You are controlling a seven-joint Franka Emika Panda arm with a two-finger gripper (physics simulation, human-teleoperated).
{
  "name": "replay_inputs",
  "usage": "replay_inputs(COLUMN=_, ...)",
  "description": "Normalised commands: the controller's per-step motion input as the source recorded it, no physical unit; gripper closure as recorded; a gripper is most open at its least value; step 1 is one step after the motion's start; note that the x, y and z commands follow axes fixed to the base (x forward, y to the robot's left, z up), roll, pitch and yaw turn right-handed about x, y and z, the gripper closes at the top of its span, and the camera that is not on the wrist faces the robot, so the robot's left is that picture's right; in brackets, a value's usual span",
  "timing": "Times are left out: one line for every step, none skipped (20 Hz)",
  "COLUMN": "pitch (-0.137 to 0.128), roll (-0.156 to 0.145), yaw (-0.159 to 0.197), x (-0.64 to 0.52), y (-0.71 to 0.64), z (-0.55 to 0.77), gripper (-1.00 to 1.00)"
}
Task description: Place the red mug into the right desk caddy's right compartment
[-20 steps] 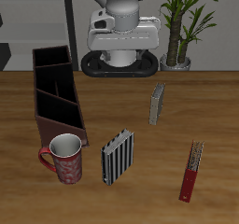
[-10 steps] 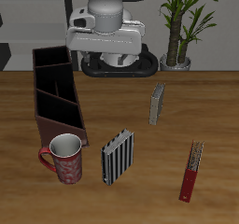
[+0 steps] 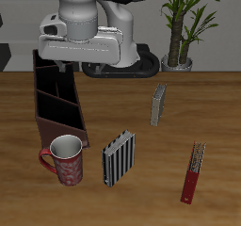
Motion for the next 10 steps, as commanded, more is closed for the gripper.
replay_inputs(pitch=0.035, roll=-0.027, yaw=-0.1, x=0.43, y=-0.42, z=-0.07, gripper=-1.0)
replay_inputs(pitch=-0.063, roll=0.163, yaw=0.151, x=0.41, y=-0.22, z=0.01, gripper=-1.0)
replay_inputs(pitch=0.045, roll=0.009, yaw=0.12, x=0.42, y=-0.43, z=-0.16, gripper=-1.0)
replay_inputs(pitch=-0.055, roll=-0.237, yaw=-0.1, x=0.3, y=-0.83, z=0.04, gripper=-1.0)
replay_inputs(pitch=-0.166, roll=0.11, yaw=0.066, x=0.24, y=-0.23, z=0.06, gripper=-1.0)
replay_inputs(pitch=0.0, roll=0.0, yaw=0.0, x=0.0, y=0.0, z=0.0, gripper=-1.0)
replay_inputs(pitch=0.059, roll=-0.057, yaw=-0.105, x=0.63, y=-1.15, z=-0.24, gripper=-1.0)
replay_inputs(pitch=-0.129, roll=0.106, yaw=0.081, x=0.18, y=-0.25, z=-0.07, gripper=-1.0)
replay_inputs(pitch=0.0, roll=0.0, yaw=0.0, x=-0.04, y=0.08, z=0.0, gripper=-1.0)
replay_inputs(pitch=-0.118, roll=-0.062, yaw=-0.028, x=0.36, y=-0.94, z=-0.27, gripper=-1.0)
